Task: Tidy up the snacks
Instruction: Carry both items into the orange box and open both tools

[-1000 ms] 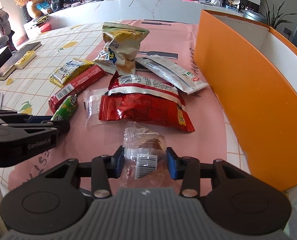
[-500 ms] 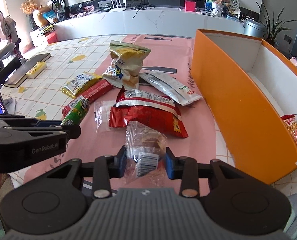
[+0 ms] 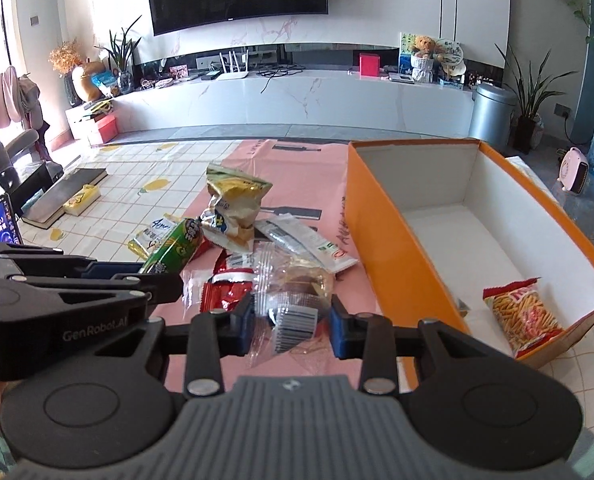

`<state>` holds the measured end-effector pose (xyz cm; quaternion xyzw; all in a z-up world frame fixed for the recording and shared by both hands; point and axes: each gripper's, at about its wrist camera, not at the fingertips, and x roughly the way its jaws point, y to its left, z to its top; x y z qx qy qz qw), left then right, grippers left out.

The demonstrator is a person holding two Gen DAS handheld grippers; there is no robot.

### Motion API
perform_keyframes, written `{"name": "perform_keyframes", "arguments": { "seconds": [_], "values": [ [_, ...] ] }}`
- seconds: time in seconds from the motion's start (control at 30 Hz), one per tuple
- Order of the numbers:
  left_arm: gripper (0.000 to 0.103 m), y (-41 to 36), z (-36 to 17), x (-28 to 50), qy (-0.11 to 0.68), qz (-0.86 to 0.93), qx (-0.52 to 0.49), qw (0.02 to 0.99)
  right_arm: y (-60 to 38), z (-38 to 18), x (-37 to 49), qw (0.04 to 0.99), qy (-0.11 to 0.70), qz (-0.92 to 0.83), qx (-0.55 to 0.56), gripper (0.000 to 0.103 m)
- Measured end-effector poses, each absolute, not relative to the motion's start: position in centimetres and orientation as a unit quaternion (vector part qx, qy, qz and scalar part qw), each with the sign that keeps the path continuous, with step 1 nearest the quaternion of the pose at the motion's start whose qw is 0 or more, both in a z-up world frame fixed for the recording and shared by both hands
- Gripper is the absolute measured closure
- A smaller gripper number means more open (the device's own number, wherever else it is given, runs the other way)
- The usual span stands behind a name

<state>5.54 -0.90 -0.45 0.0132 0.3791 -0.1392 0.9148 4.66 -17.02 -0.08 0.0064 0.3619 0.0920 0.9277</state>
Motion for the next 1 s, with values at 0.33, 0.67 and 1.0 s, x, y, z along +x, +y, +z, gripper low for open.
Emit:
{"name": "perform_keyframes", "arguments": {
  "seconds": [0.33, 0.67, 1.0],
  "values": [
    [0.079, -7.1, 3.4, 7.8, 0.339, -0.209, 0.043, 0.916, -24.1, 3.5, 6.9, 0.93, 0.36, 0.068, -0.008, 0.07],
    [0.078, -14.8, 2.3, 11.8, 0.358, -0.294, 0.113, 0.879, -30.2, 2.8, 11.3, 0.911, 0.408, 0.051, -0.043, 0.07],
    [0.079, -20.3, -1.6, 15.3, 0.379, -0.327, 0.193, 0.844, -33.8, -1.9, 15.9, 0.877, 0.472, 0.055, -0.072, 0.07]
  ]
}}
